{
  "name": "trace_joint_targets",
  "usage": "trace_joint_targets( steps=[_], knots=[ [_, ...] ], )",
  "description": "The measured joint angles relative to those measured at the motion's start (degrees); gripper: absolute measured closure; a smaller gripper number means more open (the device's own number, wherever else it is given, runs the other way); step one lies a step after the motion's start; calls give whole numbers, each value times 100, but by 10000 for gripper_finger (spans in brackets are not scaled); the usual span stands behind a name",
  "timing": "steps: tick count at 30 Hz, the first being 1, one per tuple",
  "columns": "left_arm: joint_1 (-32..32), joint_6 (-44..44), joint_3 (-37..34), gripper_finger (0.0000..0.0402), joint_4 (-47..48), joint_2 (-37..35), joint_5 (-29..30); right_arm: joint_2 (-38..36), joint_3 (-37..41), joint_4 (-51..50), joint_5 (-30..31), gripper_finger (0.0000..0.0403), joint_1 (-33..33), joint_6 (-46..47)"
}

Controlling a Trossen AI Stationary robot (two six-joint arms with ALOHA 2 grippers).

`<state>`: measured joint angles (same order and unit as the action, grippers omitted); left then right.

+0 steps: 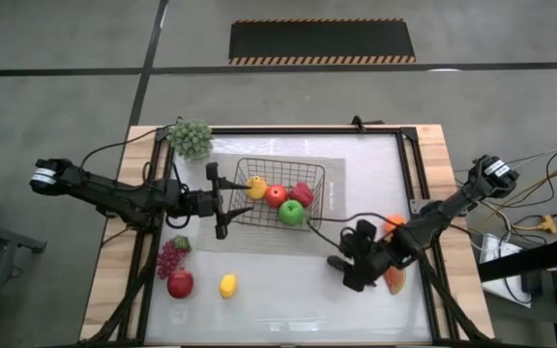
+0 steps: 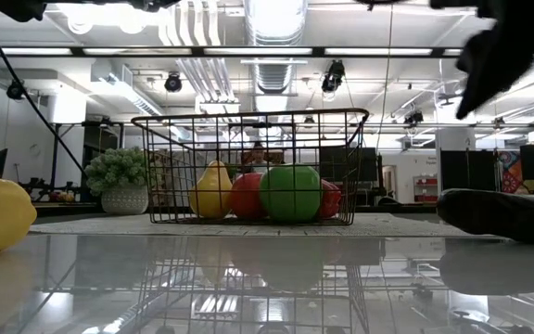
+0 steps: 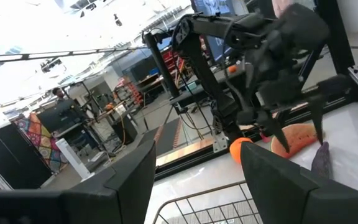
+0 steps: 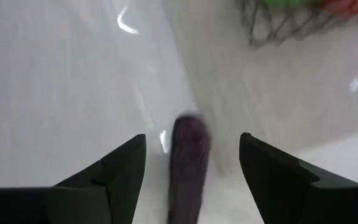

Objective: Build produce basket
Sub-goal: Put the eggplant into the wire basket

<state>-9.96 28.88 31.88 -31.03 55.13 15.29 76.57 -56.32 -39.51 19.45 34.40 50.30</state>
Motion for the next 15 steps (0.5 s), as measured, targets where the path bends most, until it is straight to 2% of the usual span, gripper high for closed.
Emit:
trace_joint_targets(
  steps=[6,15],
  knots=[
    [0,2,0,185,0,2,0,391,42,-170,-41,170,420,492],
    [0,-7,0,185,0,2,-1,1142,57,-179,-117,174,498,525]
  ],
)
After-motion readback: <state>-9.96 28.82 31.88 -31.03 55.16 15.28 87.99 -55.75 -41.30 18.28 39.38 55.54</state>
